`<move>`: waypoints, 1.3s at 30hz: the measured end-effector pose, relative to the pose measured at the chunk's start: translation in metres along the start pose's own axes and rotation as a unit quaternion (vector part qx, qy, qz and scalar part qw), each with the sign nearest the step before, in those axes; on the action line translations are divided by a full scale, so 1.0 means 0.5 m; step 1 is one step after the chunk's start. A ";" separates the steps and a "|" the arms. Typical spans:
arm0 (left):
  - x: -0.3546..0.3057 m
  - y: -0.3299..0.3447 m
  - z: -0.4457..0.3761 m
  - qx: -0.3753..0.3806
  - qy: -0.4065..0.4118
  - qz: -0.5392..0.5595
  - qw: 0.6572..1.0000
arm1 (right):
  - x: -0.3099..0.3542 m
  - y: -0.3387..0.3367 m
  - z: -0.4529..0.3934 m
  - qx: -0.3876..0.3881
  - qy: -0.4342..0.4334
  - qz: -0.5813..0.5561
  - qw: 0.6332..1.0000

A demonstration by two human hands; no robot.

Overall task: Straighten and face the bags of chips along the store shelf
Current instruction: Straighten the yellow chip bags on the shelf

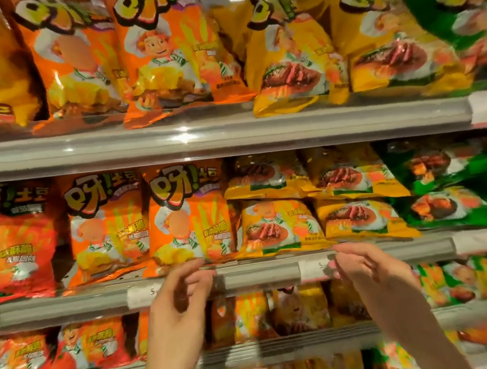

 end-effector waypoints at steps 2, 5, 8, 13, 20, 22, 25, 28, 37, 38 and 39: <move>-0.014 0.051 0.011 -0.009 0.001 -0.001 1.000 | -0.017 -0.048 -0.020 0.007 -0.040 0.048 0.998; -0.041 0.115 0.023 -0.015 0.007 -0.012 1.000 | -0.036 -0.102 -0.051 0.025 -0.049 0.061 0.997; -0.063 0.154 0.022 -0.038 0.013 -0.027 0.999 | -0.041 -0.126 -0.074 0.049 -0.059 0.027 0.997; -0.100 0.178 -0.012 -0.081 0.059 -0.099 0.990 | -0.022 -0.118 -0.098 0.021 -0.160 0.059 0.985; -0.162 0.175 -0.124 -0.079 0.143 -0.241 0.957 | 0.057 -0.041 -0.167 -0.015 -0.324 0.260 0.909; -0.169 0.179 -0.151 -0.056 0.125 -0.284 0.949 | 0.069 -0.005 -0.190 -0.011 -0.345 0.314 0.885; -0.170 0.179 -0.180 -0.012 0.084 -0.305 0.949 | 0.071 0.045 -0.214 -0.018 -0.317 0.397 0.861; -0.169 0.172 -0.192 0.014 0.078 -0.259 0.963 | 0.063 0.071 -0.233 -0.013 -0.246 0.484 0.840; -0.158 0.139 -0.213 0.034 0.024 -0.105 0.994 | 0.047 0.078 -0.245 -0.071 -0.242 0.416 0.874; -0.160 0.136 -0.218 0.033 0.012 -0.079 0.996 | 0.045 0.074 -0.245 -0.075 -0.252 0.394 0.881; -0.163 0.135 -0.222 0.036 0.000 -0.053 0.998 | 0.044 0.068 -0.242 -0.076 -0.263 0.373 0.887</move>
Point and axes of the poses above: each hand's wrist, its own z-axis away from the middle knuckle, its own y-axis out of the palm, x = y × z, the point moved 1 cm from there along -z, towards the middle knuckle, and after that the axes turned 8 degrees about -y, right-handed, at the moved point
